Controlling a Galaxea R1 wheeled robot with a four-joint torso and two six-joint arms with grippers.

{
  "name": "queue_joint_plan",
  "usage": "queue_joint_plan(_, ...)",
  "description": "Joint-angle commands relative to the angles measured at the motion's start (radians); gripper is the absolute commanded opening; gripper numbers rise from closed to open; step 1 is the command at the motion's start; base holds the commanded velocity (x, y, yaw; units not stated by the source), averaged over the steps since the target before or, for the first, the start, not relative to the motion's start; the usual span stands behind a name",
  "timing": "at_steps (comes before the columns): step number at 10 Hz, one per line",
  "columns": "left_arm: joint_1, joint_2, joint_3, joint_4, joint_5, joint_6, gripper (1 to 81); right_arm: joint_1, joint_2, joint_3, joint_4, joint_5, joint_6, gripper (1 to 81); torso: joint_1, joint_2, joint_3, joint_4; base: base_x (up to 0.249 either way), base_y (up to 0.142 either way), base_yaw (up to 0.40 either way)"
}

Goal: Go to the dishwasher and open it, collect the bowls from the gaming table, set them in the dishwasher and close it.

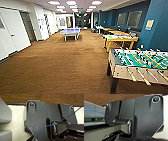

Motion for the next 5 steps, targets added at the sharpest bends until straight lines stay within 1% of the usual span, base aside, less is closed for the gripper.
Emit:
queue_joint_plan(1, -0.034, -0.017, 0.002, 0.002, 0.045, -0.004, 81.1, 0.050, -0.001, 0.007, -0.007, -0.057, -0.005, 81.1, 0.000, 0.000, 0.000, 0.000, 0.142, 0.000, 0.000)
queue_joint_plan(5, -0.034, -0.017, 0.002, 0.003, 0.045, -0.004, 81.1, 0.050, 0.002, 0.006, -0.007, -0.057, -0.005, 81.1, 0.000, 0.000, 0.000, 0.000, 0.153, 0.000, 0.000)
